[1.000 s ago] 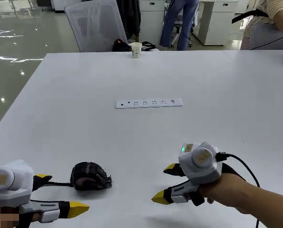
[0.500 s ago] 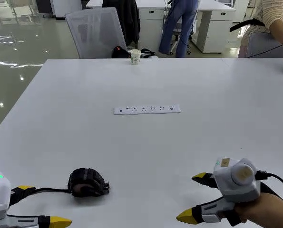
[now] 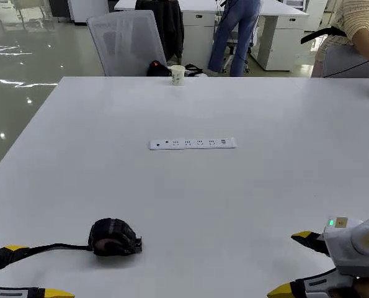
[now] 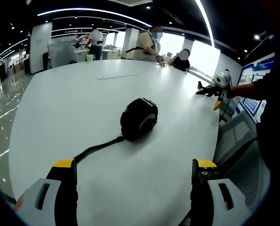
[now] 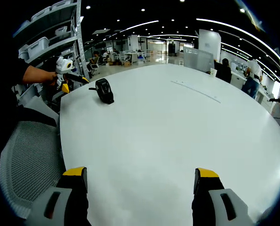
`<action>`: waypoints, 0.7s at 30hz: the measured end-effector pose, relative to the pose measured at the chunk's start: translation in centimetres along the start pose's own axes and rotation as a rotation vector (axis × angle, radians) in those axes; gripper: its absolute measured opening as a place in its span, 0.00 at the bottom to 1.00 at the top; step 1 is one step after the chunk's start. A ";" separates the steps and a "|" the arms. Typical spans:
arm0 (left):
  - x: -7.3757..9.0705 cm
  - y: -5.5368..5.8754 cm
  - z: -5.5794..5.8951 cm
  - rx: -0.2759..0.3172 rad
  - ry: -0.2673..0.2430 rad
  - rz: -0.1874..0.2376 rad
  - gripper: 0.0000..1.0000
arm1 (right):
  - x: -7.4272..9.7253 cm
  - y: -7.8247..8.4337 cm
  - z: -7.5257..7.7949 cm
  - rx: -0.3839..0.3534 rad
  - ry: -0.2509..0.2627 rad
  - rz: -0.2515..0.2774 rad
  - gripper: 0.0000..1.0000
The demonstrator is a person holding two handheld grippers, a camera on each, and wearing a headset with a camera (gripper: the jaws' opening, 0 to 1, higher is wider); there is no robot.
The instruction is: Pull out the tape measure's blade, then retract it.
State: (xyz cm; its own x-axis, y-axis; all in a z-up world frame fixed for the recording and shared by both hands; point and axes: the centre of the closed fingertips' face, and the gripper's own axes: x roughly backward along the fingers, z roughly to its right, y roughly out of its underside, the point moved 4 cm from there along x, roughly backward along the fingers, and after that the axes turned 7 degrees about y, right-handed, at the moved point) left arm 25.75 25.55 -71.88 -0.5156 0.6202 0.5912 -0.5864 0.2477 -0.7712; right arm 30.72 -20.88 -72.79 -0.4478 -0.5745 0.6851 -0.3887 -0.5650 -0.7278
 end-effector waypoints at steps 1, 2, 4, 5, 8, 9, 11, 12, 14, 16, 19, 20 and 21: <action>0.1 0.0 0.0 -0.002 0.000 0.001 0.99 | 0.2 0.1 0.2 0.002 0.007 0.002 0.95; 0.2 -0.1 0.0 -0.006 -0.001 0.008 0.99 | 0.5 0.3 0.4 -0.001 0.012 0.005 0.96; 0.3 -0.1 -0.1 0.000 -0.006 0.009 0.99 | 0.8 0.7 0.6 -0.008 0.014 0.005 0.98; 0.4 -0.1 -0.2 0.002 -0.007 0.011 0.99 | 1.0 1.2 0.8 -0.011 0.016 -0.002 0.99; 0.5 -0.1 -0.2 -0.001 -0.012 0.010 0.99 | 1.5 1.8 1.4 -0.020 0.031 -0.004 0.99; 0.5 -0.1 -0.2 0.001 -0.010 0.008 0.99 | 1.7 1.9 1.7 -0.024 0.035 -0.001 0.99; 0.6 -0.2 -0.2 0.001 -0.009 0.014 0.99 | 2.1 1.9 1.9 -0.036 0.043 0.007 0.99; 0.6 -0.2 -0.2 0.004 -0.008 0.011 0.99 | 2.3 2.0 2.1 -0.036 0.050 0.005 0.99; 0.7 -0.2 -0.3 0.002 -0.009 0.008 0.99 | 2.5 2.0 2.4 -0.038 0.055 0.007 0.99; 0.7 -0.2 -0.3 0.005 -0.006 0.006 0.99 | 2.7 1.8 2.3 -0.041 0.058 0.010 0.99; 0.9 -0.1 -0.2 0.008 -0.004 0.006 0.99 | 3.0 1.5 2.0 -0.036 0.057 0.013 0.99; 0.9 0.0 -0.2 0.006 -0.005 0.005 0.99 | 3.0 1.5 1.9 -0.037 0.056 0.015 0.99; 0.9 0.1 -0.2 0.009 -0.003 -0.001 0.99 | 3.0 1.4 1.9 -0.037 0.055 0.015 0.99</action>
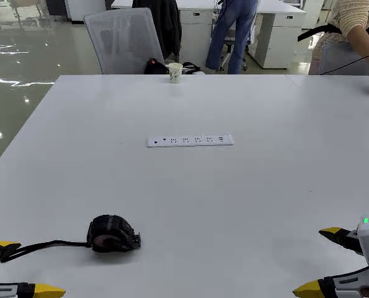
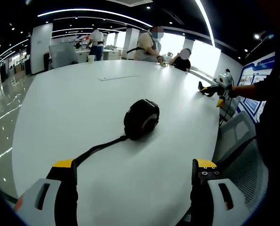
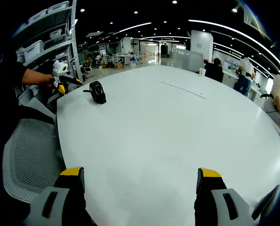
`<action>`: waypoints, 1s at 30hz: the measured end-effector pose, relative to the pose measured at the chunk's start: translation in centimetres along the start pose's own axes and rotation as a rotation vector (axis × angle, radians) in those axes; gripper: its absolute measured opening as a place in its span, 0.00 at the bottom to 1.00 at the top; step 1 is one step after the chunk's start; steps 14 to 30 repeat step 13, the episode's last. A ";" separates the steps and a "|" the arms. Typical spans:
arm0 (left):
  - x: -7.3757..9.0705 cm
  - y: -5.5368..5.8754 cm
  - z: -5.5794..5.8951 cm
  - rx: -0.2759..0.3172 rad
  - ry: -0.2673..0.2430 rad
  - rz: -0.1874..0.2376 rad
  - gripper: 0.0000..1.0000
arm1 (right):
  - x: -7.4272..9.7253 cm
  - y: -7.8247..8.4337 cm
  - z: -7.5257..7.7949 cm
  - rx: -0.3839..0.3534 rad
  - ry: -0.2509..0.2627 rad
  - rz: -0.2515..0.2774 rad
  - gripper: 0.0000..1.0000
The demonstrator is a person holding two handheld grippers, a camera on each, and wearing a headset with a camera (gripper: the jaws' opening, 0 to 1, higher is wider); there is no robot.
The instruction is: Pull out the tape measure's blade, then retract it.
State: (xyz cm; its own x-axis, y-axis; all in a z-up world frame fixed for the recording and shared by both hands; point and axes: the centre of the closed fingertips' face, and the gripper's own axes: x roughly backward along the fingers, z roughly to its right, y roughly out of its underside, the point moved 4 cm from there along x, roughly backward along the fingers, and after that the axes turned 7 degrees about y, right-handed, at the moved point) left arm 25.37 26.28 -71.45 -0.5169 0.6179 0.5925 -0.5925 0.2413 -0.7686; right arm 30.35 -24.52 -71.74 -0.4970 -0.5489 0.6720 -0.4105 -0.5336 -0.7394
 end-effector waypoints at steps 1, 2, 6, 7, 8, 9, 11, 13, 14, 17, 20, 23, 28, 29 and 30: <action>0.0 0.2 0.1 0.000 0.006 -0.002 0.99 | -0.1 0.0 -0.1 0.001 -0.001 0.001 0.99; 0.0 0.3 0.2 -0.006 0.002 -0.003 0.99 | -0.1 0.1 -0.1 0.000 -0.004 0.001 0.99; 0.0 0.4 0.3 -0.003 0.003 -0.004 0.99 | -0.4 0.3 -0.5 0.001 -0.015 -0.005 0.99; 0.0 0.5 0.4 -0.003 0.003 -0.004 0.99 | -0.4 0.3 -0.6 0.000 -0.017 -0.007 0.99; 0.0 0.5 0.4 -0.005 0.002 -0.003 0.99 | -0.4 0.3 -0.5 0.000 -0.019 -0.005 0.99; 0.1 0.5 0.4 -0.001 0.005 -0.003 0.99 | -0.4 0.3 -0.6 -0.001 -0.021 -0.001 0.99; 0.1 0.5 0.4 -0.008 0.000 -0.002 0.99 | -0.5 0.3 -0.6 -0.003 -0.023 0.001 0.99; 0.2 0.4 0.4 -0.005 0.001 -0.001 0.99 | -0.5 0.3 -0.6 -0.002 -0.023 0.000 0.99; 0.2 0.4 0.4 -0.005 0.001 -0.001 0.99 | -0.5 0.3 -0.6 -0.002 -0.023 0.000 0.99; 0.2 0.4 0.4 -0.005 0.001 -0.001 0.99 | -0.5 0.3 -0.6 -0.002 -0.023 0.000 0.99; 0.2 0.4 0.4 -0.005 0.001 -0.001 0.99 | -0.5 0.3 -0.6 -0.002 -0.023 0.000 0.99; 0.2 0.4 0.4 -0.005 0.001 -0.001 0.99 | -0.5 0.3 -0.6 -0.002 -0.023 0.000 0.99; 0.2 0.4 0.4 -0.005 0.001 -0.001 0.99 | -0.5 0.3 -0.6 -0.002 -0.023 0.000 0.99; 0.2 0.4 0.4 -0.005 0.001 -0.001 0.99 | -0.5 0.3 -0.6 -0.002 -0.023 0.000 0.99; 0.2 0.4 0.4 -0.005 0.001 -0.001 0.99 | -0.5 0.3 -0.6 -0.002 -0.023 0.000 0.99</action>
